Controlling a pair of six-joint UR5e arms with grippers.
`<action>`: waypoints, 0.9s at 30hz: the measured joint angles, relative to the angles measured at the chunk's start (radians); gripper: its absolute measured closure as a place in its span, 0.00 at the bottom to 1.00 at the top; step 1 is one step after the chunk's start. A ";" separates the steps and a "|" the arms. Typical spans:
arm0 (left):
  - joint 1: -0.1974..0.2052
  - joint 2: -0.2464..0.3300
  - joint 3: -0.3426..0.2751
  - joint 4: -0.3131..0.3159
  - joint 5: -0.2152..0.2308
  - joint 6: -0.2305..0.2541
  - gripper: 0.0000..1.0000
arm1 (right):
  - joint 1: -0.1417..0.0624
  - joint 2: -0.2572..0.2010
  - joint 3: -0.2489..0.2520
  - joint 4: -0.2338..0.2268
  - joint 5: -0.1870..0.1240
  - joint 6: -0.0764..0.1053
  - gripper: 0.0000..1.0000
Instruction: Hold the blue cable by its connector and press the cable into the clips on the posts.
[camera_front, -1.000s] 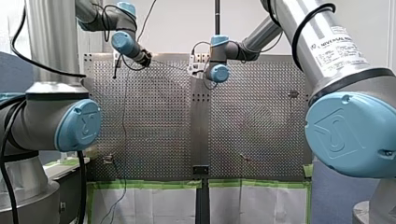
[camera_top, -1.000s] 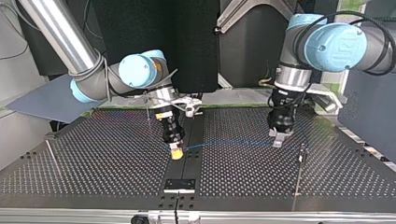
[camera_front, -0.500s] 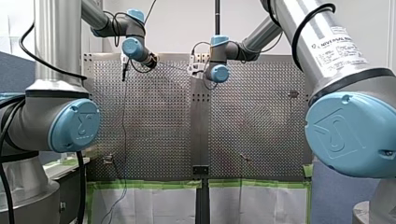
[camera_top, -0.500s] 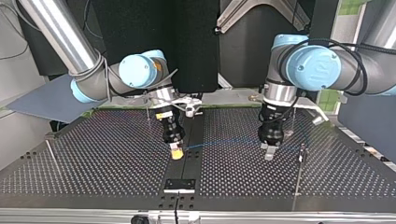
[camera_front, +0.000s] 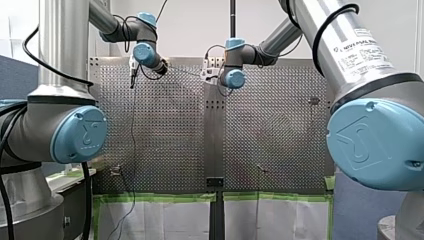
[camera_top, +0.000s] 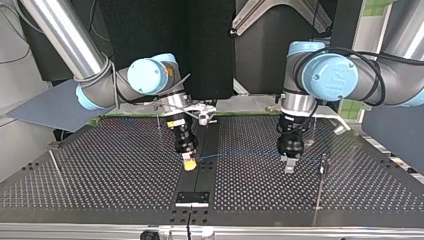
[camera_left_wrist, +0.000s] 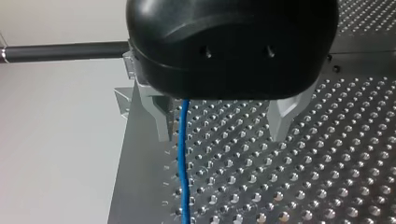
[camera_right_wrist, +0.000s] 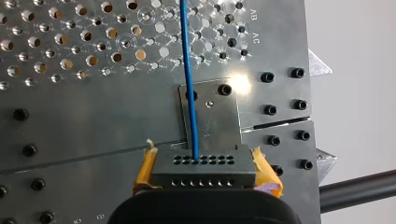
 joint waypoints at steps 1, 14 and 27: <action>0.000 0.000 0.001 0.000 -0.001 0.001 0.01 | 0.000 0.000 0.000 0.000 0.000 0.000 1.00; -0.003 0.000 0.009 0.017 -0.021 0.006 0.76 | 0.000 0.000 0.000 0.002 0.000 -0.002 1.00; -0.006 0.000 0.009 0.029 -0.035 -0.016 1.00 | 0.000 0.001 0.000 0.003 0.000 -0.002 1.00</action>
